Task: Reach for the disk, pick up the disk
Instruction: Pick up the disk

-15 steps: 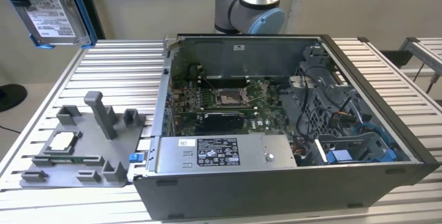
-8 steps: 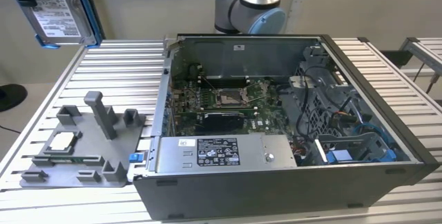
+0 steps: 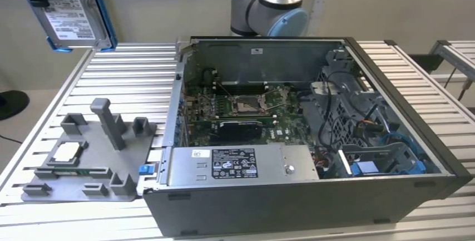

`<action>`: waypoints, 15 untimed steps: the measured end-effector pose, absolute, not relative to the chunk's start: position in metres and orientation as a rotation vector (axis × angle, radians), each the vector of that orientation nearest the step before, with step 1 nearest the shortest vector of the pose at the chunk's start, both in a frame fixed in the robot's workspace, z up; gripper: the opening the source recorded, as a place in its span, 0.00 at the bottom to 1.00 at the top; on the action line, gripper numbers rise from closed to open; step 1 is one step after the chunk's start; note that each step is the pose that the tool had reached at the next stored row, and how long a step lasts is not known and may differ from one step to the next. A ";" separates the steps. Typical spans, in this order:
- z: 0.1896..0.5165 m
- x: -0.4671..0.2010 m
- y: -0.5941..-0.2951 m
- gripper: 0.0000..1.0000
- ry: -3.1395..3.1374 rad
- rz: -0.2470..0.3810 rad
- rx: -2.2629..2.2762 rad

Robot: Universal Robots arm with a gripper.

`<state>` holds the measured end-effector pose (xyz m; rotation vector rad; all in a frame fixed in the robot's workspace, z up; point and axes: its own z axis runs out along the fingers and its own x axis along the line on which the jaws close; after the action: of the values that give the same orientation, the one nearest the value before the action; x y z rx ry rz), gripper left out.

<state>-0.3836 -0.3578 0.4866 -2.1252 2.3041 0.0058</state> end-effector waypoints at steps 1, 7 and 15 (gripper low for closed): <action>0.487 -0.382 -0.358 0.00 2.304 0.006 -2.125; 0.487 -0.370 -0.358 0.00 2.304 0.006 -2.125; 0.487 -0.353 -0.358 0.00 2.304 0.006 -2.125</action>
<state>-0.3525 -0.3578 0.4866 -2.1252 2.3041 0.0058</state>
